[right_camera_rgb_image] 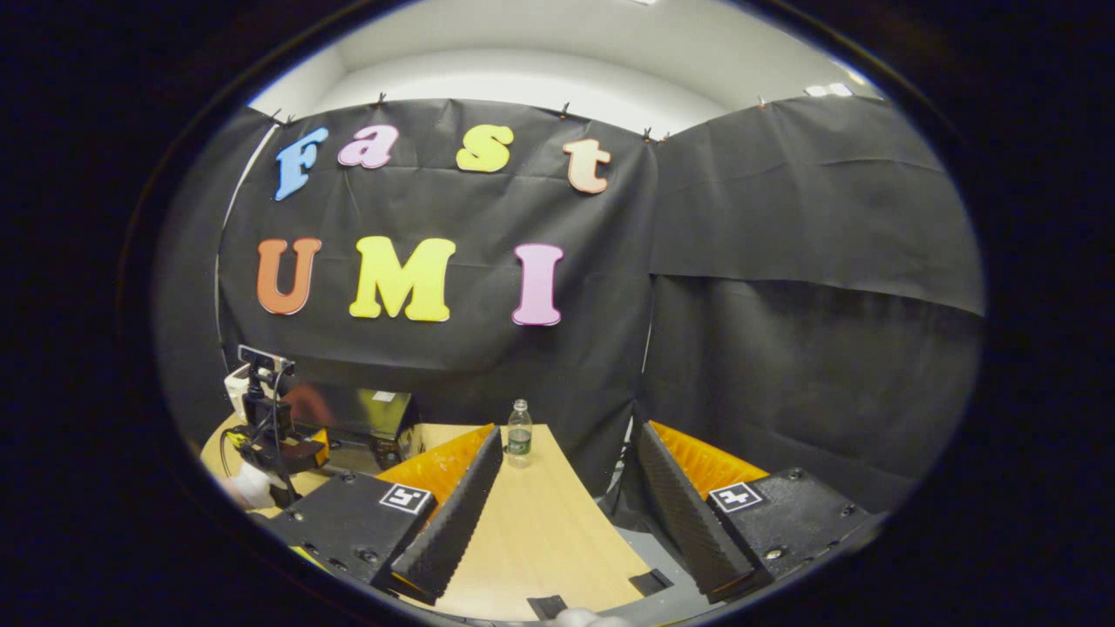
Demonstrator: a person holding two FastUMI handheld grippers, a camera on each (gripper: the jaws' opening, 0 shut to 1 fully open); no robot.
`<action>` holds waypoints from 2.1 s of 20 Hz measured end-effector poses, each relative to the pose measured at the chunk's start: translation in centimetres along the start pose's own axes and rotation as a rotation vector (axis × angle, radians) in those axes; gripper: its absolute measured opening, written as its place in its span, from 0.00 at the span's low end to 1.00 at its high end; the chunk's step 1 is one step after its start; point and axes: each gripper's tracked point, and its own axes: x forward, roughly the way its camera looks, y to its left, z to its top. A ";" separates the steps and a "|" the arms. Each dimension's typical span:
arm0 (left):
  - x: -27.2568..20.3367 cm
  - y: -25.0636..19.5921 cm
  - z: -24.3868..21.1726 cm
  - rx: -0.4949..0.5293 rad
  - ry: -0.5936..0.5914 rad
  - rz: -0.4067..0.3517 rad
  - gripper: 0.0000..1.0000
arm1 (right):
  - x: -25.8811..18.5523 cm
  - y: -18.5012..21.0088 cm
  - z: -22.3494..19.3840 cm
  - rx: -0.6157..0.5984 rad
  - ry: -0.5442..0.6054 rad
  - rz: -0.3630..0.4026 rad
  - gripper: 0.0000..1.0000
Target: Open the electric oven with the left hand, put the food in, and close the electric oven.
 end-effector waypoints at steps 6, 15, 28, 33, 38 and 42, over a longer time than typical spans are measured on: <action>-3.6 -0.3 -3.5 -0.003 0.047 -0.014 0.98 | -0.5 0.7 -1.0 0.006 0.026 0.038 0.92; -7.7 -1.0 -11.3 0.017 0.168 -0.023 0.98 | -1.4 1.0 -2.5 0.008 0.064 0.065 1.00; -8.4 -1.6 -22.7 0.045 0.394 -0.037 0.96 | -2.5 0.1 -5.0 -0.012 0.119 0.051 0.92; -8.8 -1.3 -19.7 0.038 0.302 -0.051 0.96 | -2.0 0.4 -5.1 -0.001 0.126 0.056 0.92; -12.1 -2.1 -13.8 0.068 0.173 -0.095 0.96 | -1.4 1.5 -5.0 0.005 0.129 0.078 1.00; -9.6 -3.0 -5.8 0.091 -0.001 -0.124 0.95 | -1.2 2.3 -5.0 -0.006 0.127 0.088 1.00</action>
